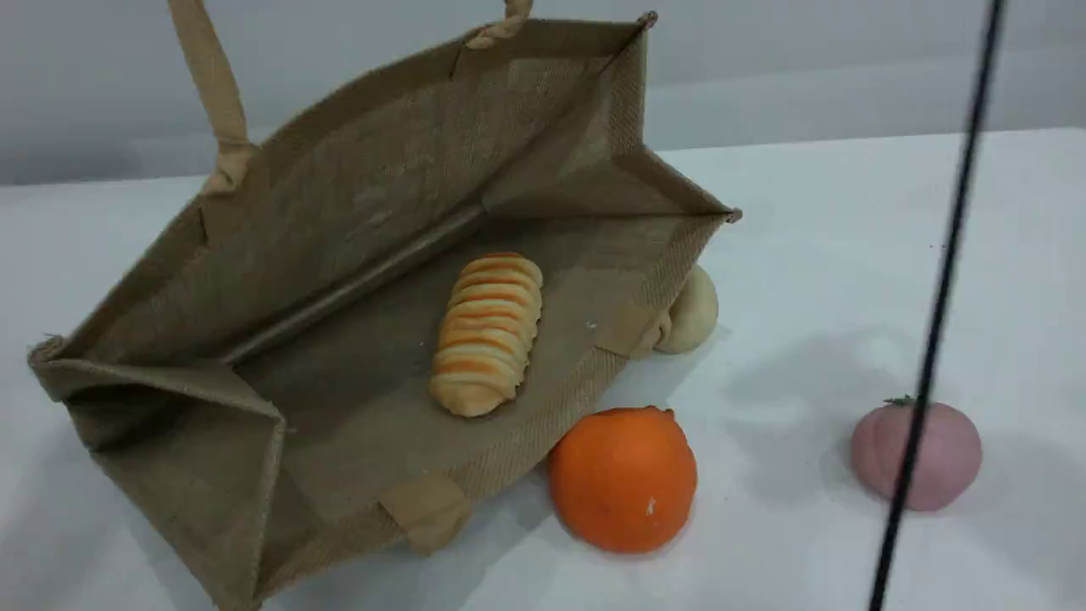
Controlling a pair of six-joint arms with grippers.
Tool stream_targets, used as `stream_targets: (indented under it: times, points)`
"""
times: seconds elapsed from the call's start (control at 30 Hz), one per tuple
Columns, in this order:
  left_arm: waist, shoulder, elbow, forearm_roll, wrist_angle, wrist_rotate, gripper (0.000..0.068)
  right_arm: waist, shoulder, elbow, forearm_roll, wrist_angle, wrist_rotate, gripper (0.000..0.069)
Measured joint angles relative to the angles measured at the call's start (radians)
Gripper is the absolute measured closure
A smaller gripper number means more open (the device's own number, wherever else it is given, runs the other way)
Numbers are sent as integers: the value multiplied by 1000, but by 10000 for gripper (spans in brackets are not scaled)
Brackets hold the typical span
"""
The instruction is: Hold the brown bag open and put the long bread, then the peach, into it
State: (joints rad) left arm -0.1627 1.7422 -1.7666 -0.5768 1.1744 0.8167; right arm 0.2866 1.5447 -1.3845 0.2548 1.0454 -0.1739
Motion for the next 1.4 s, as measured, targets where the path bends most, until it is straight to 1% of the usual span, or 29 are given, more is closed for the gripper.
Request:
stream_targets:
  times: [0.13, 0.3, 0.47, 0.63, 0.8, 0.9, 1.4]
  points:
    - [0, 0, 0, 0, 0, 0, 583, 3, -35, 0, -92, 89, 24, 115]
    - [0, 0, 0, 0, 1, 0, 583, 3, -41, 10, -89, 123, 24, 115]
    - [0, 0, 0, 0, 3, 1, 583, 3, -41, 75, -97, 121, 24, 115]
    - [0, 0, 0, 0, 3, 1, 583, 3, -41, 165, -101, 49, 14, 115]
    - [0, 0, 0, 0, 1, 1, 583, 3, -21, 266, -126, -92, 2, 115]
    - [0, 0, 0, 0, 1, 2, 583, 3, 26, 305, -131, -154, 4, 115]
    - [0, 0, 0, -1, 1, 1, 583, 3, 334, 310, -193, -240, 10, 117]
